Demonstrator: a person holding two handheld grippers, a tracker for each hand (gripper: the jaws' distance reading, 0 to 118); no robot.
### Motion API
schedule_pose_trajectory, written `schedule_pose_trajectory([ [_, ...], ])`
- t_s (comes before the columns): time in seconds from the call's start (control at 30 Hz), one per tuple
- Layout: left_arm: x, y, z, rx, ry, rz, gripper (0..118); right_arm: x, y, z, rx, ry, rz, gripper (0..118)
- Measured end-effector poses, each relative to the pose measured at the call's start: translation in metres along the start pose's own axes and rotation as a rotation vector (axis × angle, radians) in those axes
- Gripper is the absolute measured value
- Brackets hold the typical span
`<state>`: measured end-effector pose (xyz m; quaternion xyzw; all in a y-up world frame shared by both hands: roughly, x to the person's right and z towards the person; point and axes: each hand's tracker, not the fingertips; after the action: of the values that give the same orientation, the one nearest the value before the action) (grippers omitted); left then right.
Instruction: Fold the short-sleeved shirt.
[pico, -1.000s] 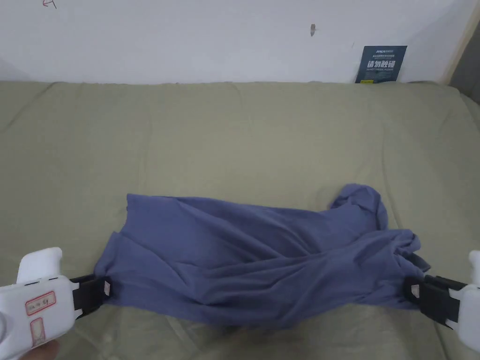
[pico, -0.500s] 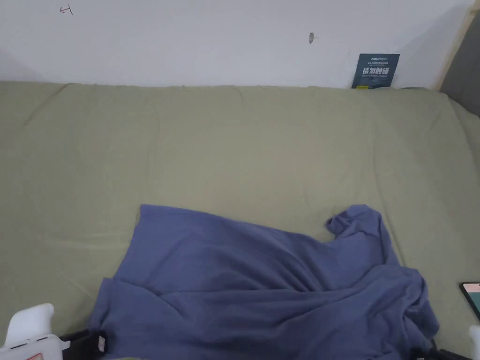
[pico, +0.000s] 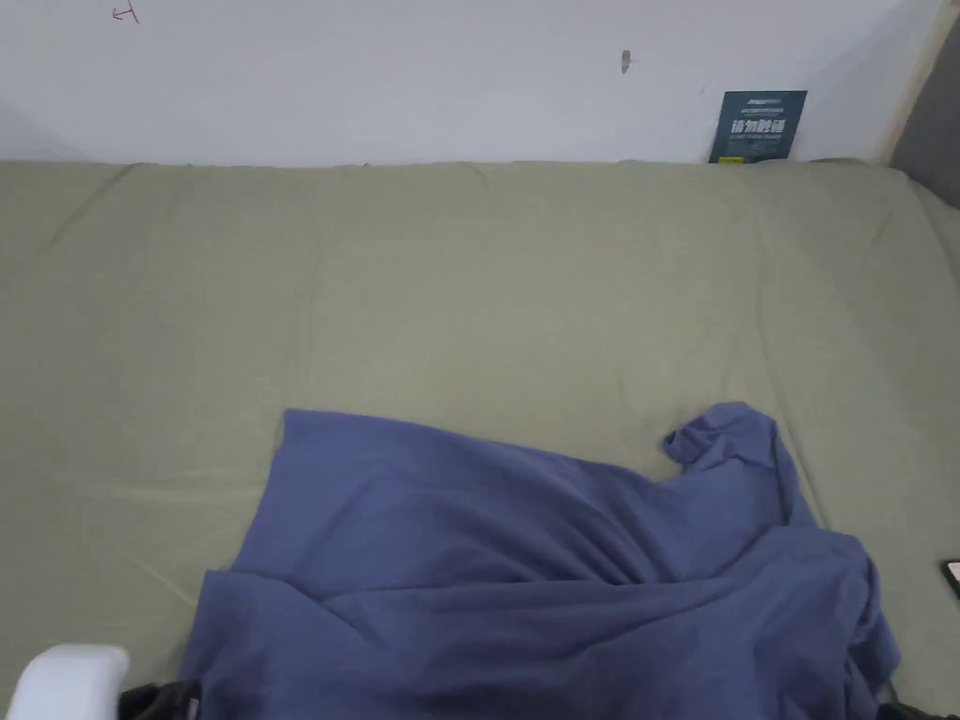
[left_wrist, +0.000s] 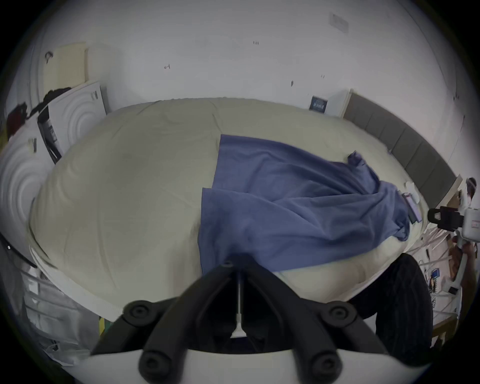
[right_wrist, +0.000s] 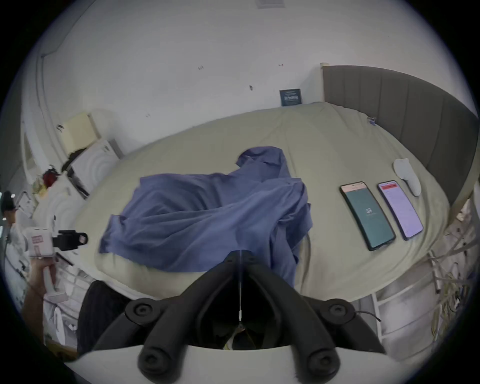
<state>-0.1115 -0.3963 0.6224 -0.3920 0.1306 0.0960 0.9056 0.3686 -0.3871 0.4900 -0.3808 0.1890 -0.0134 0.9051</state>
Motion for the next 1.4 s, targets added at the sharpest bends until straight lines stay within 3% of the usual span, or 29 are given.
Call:
schedule_pose_trajectory([
  [0.07,-0.004,0.026,-0.025,-0.050,-0.057,0.017,0,-0.003,0.008,-0.010,-0.047,0.105,0.018,0],
  [0.1,-0.003,0.040,-0.036,-0.038,-0.046,0.010,0,-0.006,0.009,-0.013,-0.035,0.080,0.016,0],
  [0.17,-0.009,0.076,-0.064,-0.021,-0.030,-0.033,0,-0.014,0.014,-0.016,-0.030,0.039,0.085,0],
  [0.2,-0.012,0.095,-0.083,-0.017,-0.025,-0.038,9,-0.016,0.017,-0.015,-0.027,0.033,0.092,0],
  [0.27,-0.018,0.132,-0.125,-0.029,-0.024,-0.041,101,-0.014,0.022,-0.021,-0.021,0.042,0.070,0],
  [0.3,-0.020,0.148,-0.150,-0.074,-0.028,-0.043,118,-0.012,0.026,-0.022,-0.024,0.057,0.039,0],
  [0.33,-0.016,0.147,-0.174,0.074,-0.025,-0.075,117,-0.009,0.028,-0.022,-0.024,0.070,0.005,0],
  [0.4,-0.006,0.146,-0.227,-0.039,0.063,-0.117,117,-0.006,0.032,-0.030,-0.025,0.076,-0.033,0],
  [0.43,-0.013,0.192,-0.231,-0.066,0.084,-0.135,117,-0.004,0.034,-0.031,-0.030,0.075,-0.037,0],
  [0.57,-0.005,0.220,-0.282,-0.120,0.071,-0.141,117,0.000,0.040,-0.038,-0.039,0.072,-0.051,0],
  [0.7,0.022,0.199,-0.306,-0.306,0.107,-0.322,110,0.005,0.046,-0.039,-0.047,0.080,-0.085,0],
  [0.73,0.028,0.200,-0.299,-0.190,0.115,-0.281,98,0.005,0.047,-0.040,-0.049,0.082,-0.089,0],
  [0.77,0.030,0.203,-0.293,-0.219,0.096,-0.253,81,0.006,0.048,-0.040,-0.048,0.083,-0.093,0],
  [0.8,0.031,0.202,-0.289,-0.226,0.027,-0.207,74,0.007,0.050,-0.040,-0.044,0.088,-0.096,0],
  [0.83,0.023,0.195,-0.280,-0.208,-0.003,-0.173,53,0.009,0.052,-0.040,-0.040,0.097,-0.097,0],
  [0.93,0.022,0.194,-0.267,-0.167,0.034,-0.237,31,0.012,0.065,-0.047,-0.025,0.130,-0.060,0],
  [0.97,0.023,0.197,-0.265,-0.151,0.009,-0.231,5,0.013,0.072,-0.051,-0.017,0.115,-0.034,0],
  [1.13,0.022,0.194,-0.232,-0.092,-0.059,-0.148,5,0.024,0.121,-0.082,-0.005,0.044,0.078,0],
  [1.27,0.025,0.187,-0.196,-0.032,-0.098,-0.164,5,0.041,0.162,-0.136,-0.039,-0.047,0.146,2],
  [1.3,0.025,0.187,-0.190,-0.019,-0.110,-0.163,5,0.046,0.168,-0.153,-0.047,-0.091,0.152,15],
  [1.37,0.032,0.184,-0.176,-0.013,-0.142,-0.156,5,0.060,0.177,-0.195,-0.084,-0.140,0.157,94],
  [1.4,0.034,0.184,-0.172,-0.007,-0.149,-0.153,5,0.067,0.179,-0.217,-0.133,-0.099,0.140,117],
])
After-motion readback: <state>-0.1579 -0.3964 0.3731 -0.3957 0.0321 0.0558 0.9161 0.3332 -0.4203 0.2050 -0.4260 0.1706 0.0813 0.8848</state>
